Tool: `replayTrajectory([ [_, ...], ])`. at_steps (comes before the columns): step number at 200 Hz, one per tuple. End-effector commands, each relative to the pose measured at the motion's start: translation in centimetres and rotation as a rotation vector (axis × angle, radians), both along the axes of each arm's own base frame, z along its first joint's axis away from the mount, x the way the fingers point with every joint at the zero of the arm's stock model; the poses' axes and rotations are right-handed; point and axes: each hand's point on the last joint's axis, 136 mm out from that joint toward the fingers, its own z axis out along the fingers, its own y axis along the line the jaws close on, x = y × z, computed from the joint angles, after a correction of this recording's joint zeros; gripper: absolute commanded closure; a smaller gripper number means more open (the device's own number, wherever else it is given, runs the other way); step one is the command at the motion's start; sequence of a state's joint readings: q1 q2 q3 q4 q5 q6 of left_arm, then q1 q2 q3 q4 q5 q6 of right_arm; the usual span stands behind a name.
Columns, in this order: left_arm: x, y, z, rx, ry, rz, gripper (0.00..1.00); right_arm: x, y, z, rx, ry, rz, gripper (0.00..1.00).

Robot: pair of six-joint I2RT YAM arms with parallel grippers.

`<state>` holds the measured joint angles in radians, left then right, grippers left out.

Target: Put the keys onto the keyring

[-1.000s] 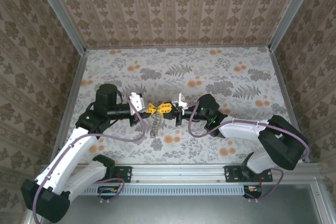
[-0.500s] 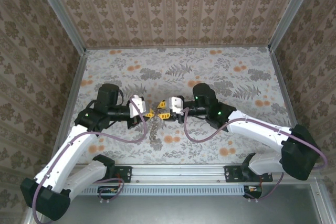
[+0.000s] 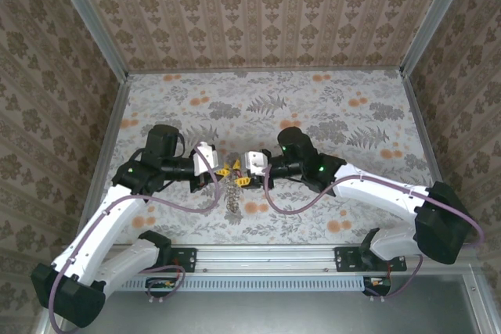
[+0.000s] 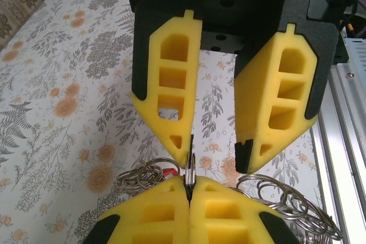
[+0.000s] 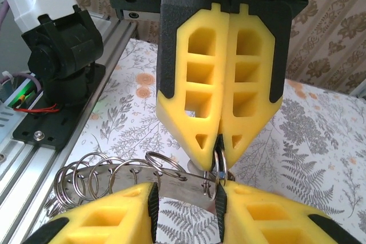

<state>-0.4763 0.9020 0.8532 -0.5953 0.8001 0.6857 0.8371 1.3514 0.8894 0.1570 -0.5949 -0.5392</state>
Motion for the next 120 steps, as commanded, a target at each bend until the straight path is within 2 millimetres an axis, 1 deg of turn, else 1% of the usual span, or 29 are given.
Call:
replayTrajectory([
  [1,-0.35,-0.40,1.32,-0.037,-0.031,-0.039,1.00,0.55,0.78,1.30,0.045,-0.008,-0.021,0.65],
  [18,-0.46,-0.38,1.21,-0.033,-0.029,-0.043,1.00,0.68,0.89,1.31,0.047,-0.005,-0.026,0.68],
  [42,-0.63,-0.28,1.00,-0.022,-0.024,-0.048,1.00,0.82,0.92,1.48,0.056,-0.006,-0.034,0.68],
  [58,-0.60,-0.24,0.99,-0.019,-0.025,-0.046,1.00,0.78,0.95,1.44,0.049,0.001,-0.029,0.73],
  [83,-0.66,-0.27,0.83,-0.017,-0.022,-0.053,1.00,0.76,0.98,1.19,0.040,0.012,-0.028,0.74],
  [100,-0.58,-0.32,0.89,-0.019,-0.023,-0.051,1.00,0.83,1.01,1.00,0.031,0.021,-0.031,0.80],
  [120,-0.51,-0.34,0.82,-0.020,-0.019,-0.048,1.00,0.87,1.09,1.26,0.041,0.029,-0.036,0.82],
])
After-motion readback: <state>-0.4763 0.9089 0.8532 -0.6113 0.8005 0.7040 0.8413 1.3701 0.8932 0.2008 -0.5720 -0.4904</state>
